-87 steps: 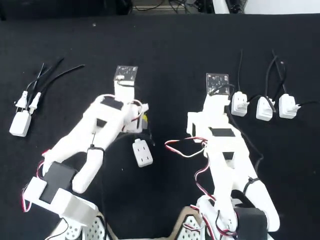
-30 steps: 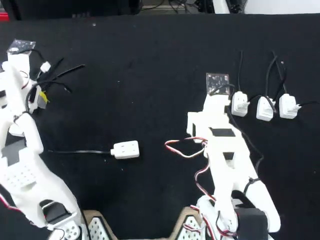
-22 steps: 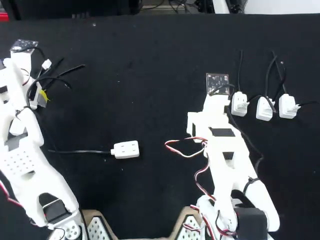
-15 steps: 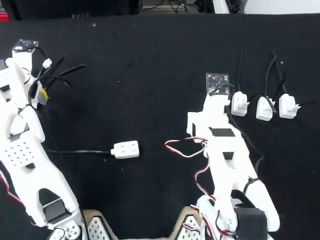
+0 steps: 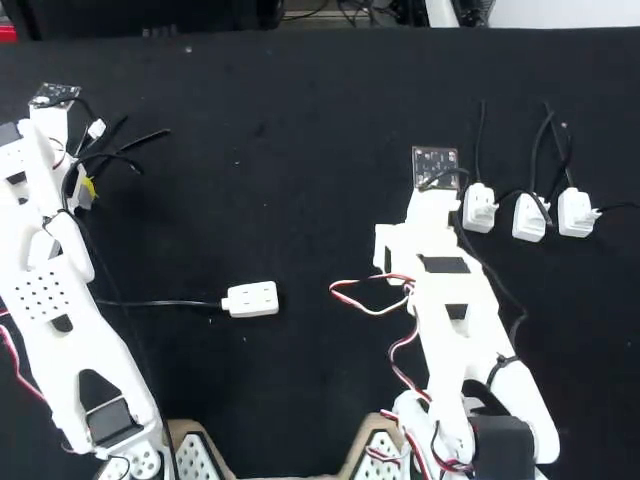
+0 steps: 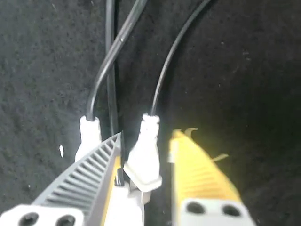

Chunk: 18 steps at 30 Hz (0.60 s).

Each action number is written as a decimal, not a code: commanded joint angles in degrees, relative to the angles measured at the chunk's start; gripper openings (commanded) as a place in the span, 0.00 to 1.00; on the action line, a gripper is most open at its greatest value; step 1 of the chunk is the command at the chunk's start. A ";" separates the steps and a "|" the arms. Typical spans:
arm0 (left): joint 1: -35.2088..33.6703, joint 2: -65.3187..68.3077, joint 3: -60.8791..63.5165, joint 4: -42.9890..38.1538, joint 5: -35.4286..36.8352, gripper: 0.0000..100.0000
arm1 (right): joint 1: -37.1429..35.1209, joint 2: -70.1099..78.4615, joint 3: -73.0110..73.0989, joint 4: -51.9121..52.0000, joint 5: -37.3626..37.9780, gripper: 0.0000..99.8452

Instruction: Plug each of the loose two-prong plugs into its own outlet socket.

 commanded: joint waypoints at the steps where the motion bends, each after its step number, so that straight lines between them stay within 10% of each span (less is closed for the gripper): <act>1: 0.13 -0.35 -5.67 4.92 -0.09 0.02 | 0.88 -2.07 -3.03 -1.14 0.09 0.27; 18: 5.41 -9.85 -19.03 20.31 11.96 0.03 | 0.88 -2.42 -2.95 -1.05 0.09 0.27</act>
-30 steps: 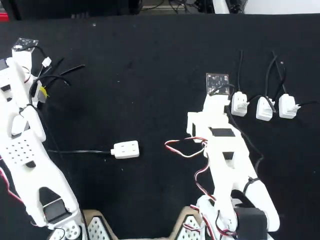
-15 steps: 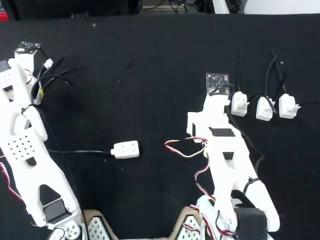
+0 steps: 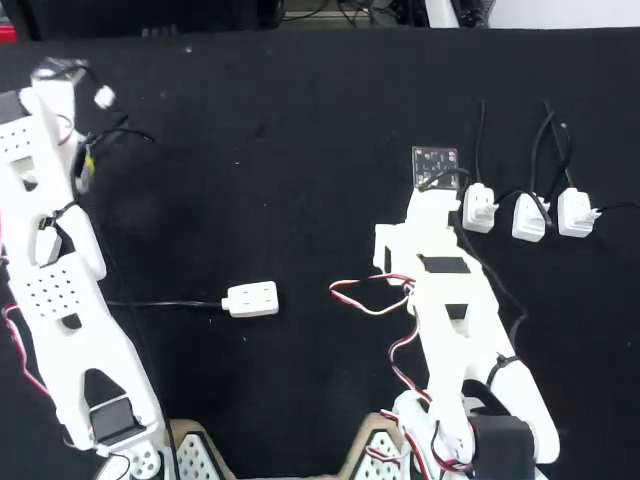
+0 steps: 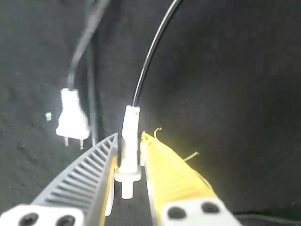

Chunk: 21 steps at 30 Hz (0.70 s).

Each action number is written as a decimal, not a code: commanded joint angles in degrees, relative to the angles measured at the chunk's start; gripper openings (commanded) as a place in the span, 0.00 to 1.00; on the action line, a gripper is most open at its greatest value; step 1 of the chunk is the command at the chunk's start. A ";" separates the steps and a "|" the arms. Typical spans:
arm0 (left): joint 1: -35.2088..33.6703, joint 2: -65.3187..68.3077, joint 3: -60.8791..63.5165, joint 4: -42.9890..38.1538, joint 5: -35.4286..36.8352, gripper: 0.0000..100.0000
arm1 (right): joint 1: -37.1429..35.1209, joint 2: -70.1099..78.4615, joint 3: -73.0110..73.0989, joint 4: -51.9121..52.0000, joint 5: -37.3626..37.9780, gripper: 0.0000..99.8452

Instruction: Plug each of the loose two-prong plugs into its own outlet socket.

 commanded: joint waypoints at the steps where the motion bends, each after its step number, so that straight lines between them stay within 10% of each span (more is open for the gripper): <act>1: 1.10 -8.62 -3.21 0.70 7.03 0.03 | 0.88 -2.42 -2.95 -1.05 0.09 0.27; 14: 16.40 -45.71 49.27 -0.62 13.01 0.03 | 0.88 -2.51 -3.12 -0.70 -0.35 0.27; 21: 29.23 -59.16 77.93 -17.14 16.00 0.03 | 1.23 -2.51 -3.12 -0.70 -0.35 0.27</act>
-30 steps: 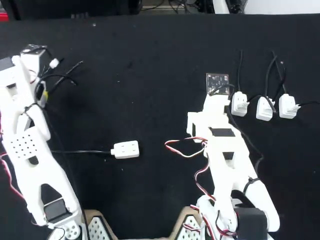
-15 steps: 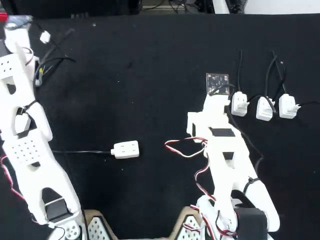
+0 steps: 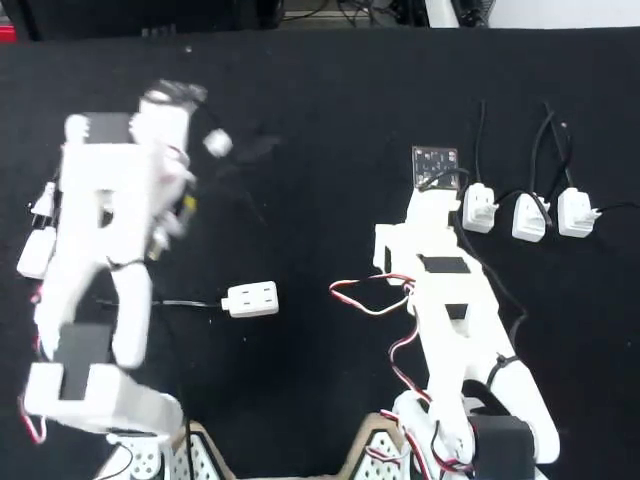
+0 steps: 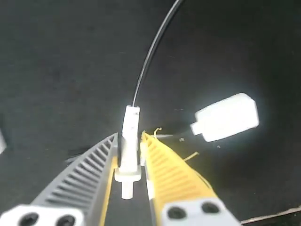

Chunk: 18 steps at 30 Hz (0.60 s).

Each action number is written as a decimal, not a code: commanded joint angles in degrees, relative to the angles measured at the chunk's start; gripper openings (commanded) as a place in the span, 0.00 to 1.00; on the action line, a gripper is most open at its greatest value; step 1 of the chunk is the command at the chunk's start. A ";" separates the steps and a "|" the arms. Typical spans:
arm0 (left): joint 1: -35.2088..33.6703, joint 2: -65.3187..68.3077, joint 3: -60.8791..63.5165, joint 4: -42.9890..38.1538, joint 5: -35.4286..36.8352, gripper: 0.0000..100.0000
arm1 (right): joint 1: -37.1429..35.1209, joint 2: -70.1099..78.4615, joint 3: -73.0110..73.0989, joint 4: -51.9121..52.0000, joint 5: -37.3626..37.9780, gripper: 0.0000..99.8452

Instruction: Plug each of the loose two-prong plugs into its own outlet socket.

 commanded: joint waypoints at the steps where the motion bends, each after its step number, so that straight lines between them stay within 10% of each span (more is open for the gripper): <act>1: 7.08 -10.46 17.19 -13.54 4.92 0.03 | 1.23 -2.51 -3.12 -0.70 -0.35 0.27; 8: 15.60 -20.75 37.23 -38.07 17.76 0.03 | 1.05 -2.51 -3.12 -0.70 -0.35 0.27; 18: 33.36 -26.20 43.21 -42.11 19.43 0.03 | 1.23 -2.51 -3.12 -0.70 -0.35 0.27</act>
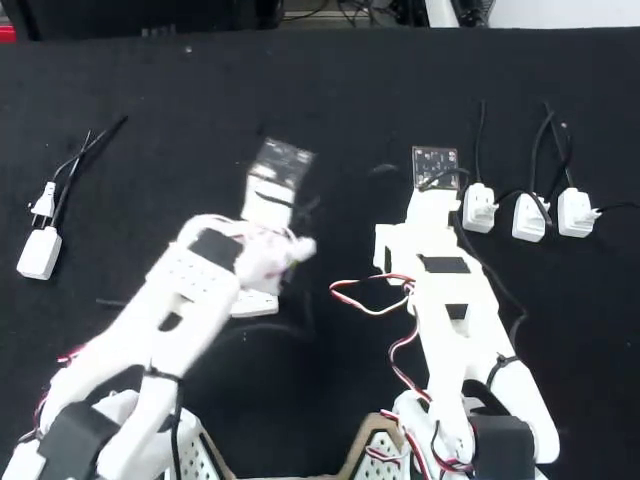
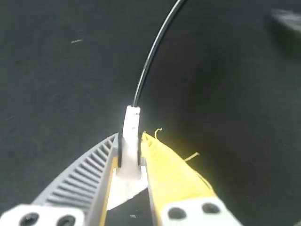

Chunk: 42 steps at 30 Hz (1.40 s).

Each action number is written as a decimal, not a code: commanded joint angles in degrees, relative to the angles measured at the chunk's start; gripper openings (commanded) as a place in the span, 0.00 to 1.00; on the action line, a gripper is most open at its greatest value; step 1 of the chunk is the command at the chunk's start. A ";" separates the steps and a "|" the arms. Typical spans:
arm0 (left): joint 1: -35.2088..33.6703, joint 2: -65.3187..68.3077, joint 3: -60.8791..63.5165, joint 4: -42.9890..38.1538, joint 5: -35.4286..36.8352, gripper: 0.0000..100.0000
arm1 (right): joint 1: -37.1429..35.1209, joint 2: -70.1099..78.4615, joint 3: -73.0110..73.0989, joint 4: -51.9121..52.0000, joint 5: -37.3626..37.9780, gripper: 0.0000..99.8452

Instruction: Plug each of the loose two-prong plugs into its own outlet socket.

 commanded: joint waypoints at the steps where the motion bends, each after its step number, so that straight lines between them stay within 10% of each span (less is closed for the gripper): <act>1: 5.85 -2.29 0.84 -1.32 0.70 0.03 | 1.23 -2.51 -3.12 -0.70 -0.35 0.27; 9: 6.11 -2.02 3.65 -0.79 0.70 0.26 | 0.97 -2.51 -3.12 -0.79 -0.35 0.27; 14: 4.53 -3.96 1.36 4.84 -0.26 0.23 | 0.88 -2.51 -2.77 -0.97 -0.35 0.27; 26: -19.56 -8.44 10.86 0.09 -5.01 0.21 | -5.98 -8.31 -7.87 17.14 0.53 0.27; 37: -22.81 -8.53 20.88 -10.55 0.44 0.21 | -13.80 -26.07 0.66 19.16 60.40 0.27; 42: -32.40 -8.35 21.23 -12.84 10.55 0.21 | -19.52 -29.49 5.14 19.52 63.65 0.27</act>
